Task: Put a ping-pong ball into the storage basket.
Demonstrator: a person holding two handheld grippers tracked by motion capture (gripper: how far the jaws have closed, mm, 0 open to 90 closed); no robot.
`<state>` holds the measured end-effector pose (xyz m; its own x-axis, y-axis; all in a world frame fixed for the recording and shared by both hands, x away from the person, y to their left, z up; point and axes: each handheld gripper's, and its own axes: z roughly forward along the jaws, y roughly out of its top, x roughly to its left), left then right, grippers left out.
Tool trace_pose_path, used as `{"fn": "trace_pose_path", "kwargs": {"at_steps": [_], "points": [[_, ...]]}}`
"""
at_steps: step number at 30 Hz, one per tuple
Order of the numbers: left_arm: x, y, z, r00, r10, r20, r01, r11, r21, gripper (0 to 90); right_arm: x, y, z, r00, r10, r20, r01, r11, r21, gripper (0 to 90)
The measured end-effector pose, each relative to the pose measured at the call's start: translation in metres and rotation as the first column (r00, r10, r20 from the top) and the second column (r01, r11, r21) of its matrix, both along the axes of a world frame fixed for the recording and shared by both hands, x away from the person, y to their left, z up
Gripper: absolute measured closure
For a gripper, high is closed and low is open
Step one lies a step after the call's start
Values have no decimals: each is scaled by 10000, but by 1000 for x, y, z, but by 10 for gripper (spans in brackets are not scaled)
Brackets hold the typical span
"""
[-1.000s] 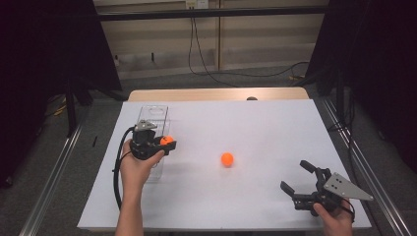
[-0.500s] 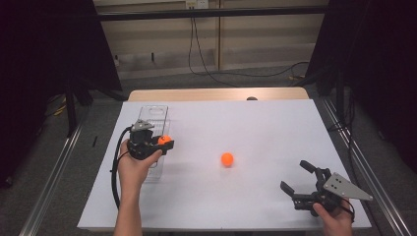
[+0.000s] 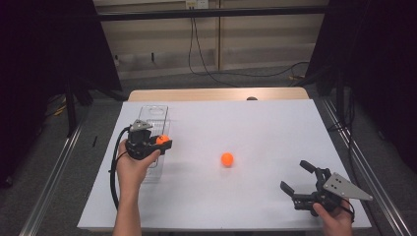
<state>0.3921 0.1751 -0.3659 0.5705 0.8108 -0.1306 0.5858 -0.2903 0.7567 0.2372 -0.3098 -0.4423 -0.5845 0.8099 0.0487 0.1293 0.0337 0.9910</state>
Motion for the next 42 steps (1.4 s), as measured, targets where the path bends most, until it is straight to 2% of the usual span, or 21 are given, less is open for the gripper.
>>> {"fn": "trace_pose_path", "kwargs": {"at_steps": [23,30,42], "points": [[0,4,-1,10000,76,1,-76,10000,37,508,0,0,0,10000,-2,12,2,10000,11,26],[0,8,0,9997,249,62,-249,9997,-9,508,0,0,0,10000,1,16,-1,10000,16,26],[1,11,-2,9993,375,76,-376,9992,150,508,0,0,1,10000,1,8,-1,10000,32,26]]}}
